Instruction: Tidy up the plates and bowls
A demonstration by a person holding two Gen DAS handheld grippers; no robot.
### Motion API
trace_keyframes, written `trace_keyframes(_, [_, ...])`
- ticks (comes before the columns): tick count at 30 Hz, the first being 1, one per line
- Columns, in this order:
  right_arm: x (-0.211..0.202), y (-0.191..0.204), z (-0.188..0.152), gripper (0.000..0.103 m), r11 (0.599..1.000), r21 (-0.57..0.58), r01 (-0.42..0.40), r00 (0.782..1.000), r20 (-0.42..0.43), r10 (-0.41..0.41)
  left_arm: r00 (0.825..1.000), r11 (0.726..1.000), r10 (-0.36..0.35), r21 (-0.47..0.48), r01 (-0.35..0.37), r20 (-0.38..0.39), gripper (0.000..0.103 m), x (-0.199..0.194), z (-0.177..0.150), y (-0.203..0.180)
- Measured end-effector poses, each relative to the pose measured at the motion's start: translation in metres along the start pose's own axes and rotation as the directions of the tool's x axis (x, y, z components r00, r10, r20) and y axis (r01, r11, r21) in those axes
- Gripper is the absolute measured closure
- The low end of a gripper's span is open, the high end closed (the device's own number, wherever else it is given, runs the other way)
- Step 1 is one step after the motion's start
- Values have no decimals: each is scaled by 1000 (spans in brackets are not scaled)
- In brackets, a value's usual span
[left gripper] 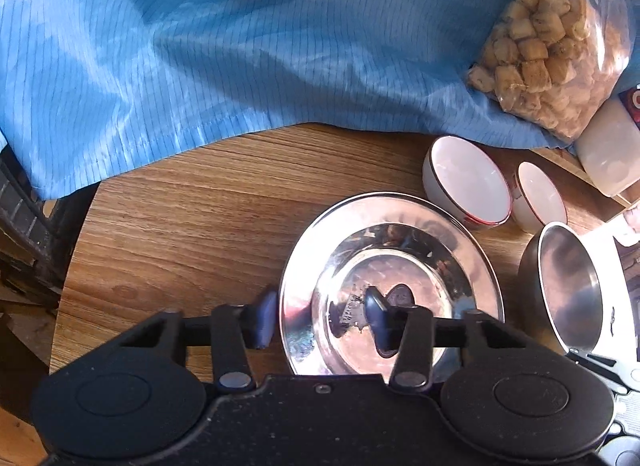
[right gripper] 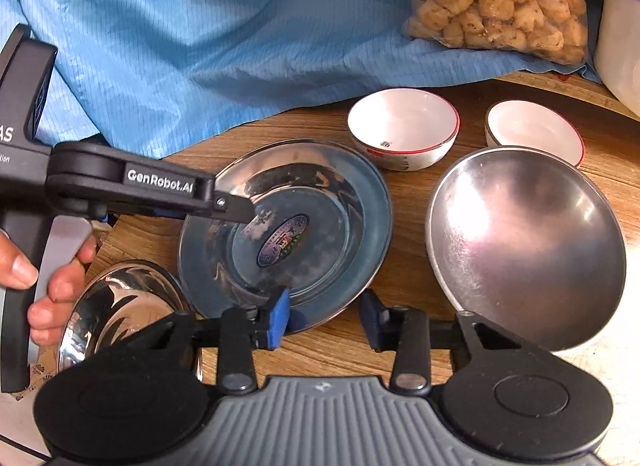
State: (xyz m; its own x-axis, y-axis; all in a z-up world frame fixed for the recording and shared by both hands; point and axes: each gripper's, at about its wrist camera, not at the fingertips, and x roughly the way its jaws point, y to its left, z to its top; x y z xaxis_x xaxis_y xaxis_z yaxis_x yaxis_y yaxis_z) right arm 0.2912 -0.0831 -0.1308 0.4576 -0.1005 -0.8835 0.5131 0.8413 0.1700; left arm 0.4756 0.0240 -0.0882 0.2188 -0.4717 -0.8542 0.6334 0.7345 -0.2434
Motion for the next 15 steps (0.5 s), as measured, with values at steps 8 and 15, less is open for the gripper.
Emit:
trace_keyframes(8, [-2, 1, 4, 72, 999, -21, 35, 999, -8, -35, 999, 999, 37, -5, -37, 25, 75, -5, -4, 2])
trace_keyframes(15, [-9, 3, 7, 77, 1000, -17, 20, 1000, 3, -20, 995, 999, 48, -10, -47, 83, 74, -27, -6, 1])
